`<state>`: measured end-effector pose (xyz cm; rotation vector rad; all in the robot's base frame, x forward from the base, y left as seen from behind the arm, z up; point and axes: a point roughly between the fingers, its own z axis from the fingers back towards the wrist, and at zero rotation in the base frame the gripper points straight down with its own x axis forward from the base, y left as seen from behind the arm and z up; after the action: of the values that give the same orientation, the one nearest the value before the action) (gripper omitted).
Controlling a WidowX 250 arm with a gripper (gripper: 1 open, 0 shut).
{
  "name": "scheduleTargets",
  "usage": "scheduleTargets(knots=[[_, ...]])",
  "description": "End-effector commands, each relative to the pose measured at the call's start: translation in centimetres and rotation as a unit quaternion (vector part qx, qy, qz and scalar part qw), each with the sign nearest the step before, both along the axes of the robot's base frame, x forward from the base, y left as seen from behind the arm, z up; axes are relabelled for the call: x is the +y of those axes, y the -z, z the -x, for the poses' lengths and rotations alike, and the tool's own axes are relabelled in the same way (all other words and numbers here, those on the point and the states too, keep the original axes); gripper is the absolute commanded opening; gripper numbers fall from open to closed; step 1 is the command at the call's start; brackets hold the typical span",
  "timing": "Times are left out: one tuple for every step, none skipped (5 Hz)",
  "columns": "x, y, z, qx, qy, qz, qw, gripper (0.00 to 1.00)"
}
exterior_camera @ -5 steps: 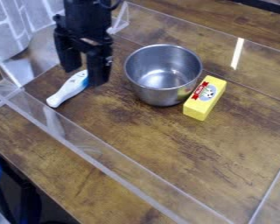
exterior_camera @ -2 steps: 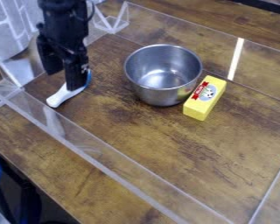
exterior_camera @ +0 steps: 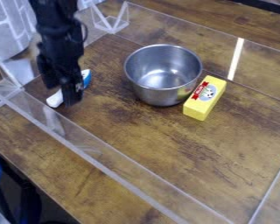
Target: Put the white object in the silver pot
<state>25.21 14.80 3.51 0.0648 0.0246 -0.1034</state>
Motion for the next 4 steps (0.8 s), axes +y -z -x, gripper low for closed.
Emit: scheduleTargets(knots=[[1.23,0.5,-0.48,-0.03,0.009,-0.01,0.9995,1.0],[1.42,0.62,-0.49,-0.035,0.01,-0.009,0.9993,1.0],[1.45,0.76,-0.49,-0.041,0.011,-0.001,0.9991,1.0],[1.46,0.82,-0.45,-0.046,0.011,0.004,0.9989,1.0]])
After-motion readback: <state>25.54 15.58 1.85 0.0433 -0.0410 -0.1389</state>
